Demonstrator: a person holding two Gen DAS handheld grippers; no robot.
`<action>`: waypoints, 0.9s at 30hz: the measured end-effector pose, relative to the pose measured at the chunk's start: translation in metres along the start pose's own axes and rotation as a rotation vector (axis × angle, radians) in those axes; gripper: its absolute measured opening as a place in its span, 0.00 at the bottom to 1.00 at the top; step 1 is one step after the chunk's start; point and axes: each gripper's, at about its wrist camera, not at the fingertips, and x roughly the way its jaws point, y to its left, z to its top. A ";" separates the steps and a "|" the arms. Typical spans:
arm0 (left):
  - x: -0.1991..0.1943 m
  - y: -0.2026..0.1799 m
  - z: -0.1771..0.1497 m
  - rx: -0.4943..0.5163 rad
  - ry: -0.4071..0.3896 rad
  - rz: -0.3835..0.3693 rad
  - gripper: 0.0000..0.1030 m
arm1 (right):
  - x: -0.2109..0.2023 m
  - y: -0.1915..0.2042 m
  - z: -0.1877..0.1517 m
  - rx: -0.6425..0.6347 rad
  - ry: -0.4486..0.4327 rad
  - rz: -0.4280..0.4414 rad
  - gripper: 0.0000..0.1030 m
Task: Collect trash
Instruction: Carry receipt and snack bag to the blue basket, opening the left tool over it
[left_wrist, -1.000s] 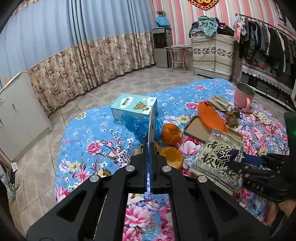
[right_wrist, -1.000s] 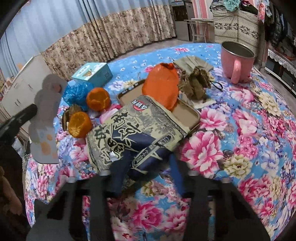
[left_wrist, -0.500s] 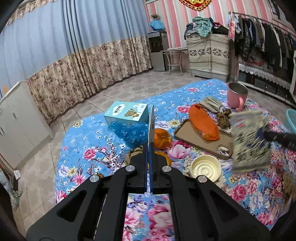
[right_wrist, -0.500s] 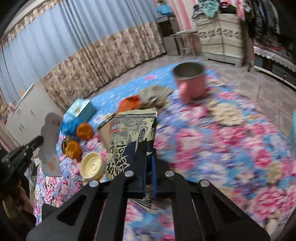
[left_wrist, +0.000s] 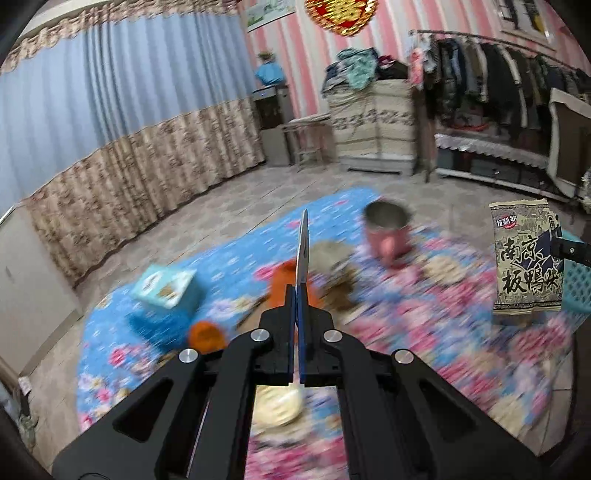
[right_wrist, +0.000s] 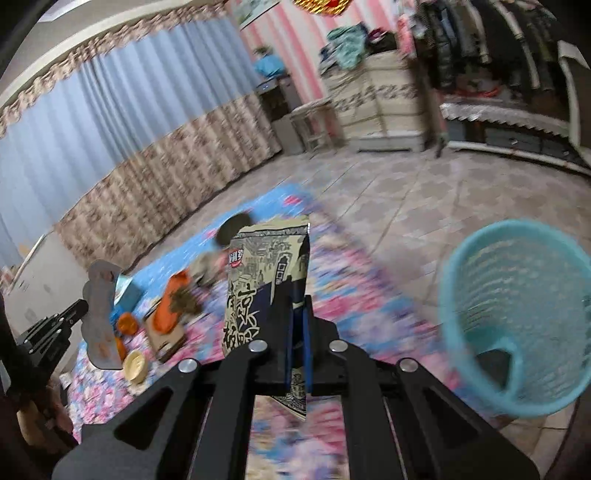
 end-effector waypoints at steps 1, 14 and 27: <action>0.000 -0.013 0.006 0.010 -0.011 -0.011 0.00 | -0.009 -0.013 0.006 0.003 -0.019 -0.024 0.04; 0.025 -0.207 0.057 0.042 -0.075 -0.294 0.00 | -0.077 -0.156 0.035 0.038 -0.115 -0.364 0.04; 0.046 -0.319 0.055 0.092 -0.022 -0.512 0.00 | -0.083 -0.208 0.034 0.015 -0.096 -0.486 0.04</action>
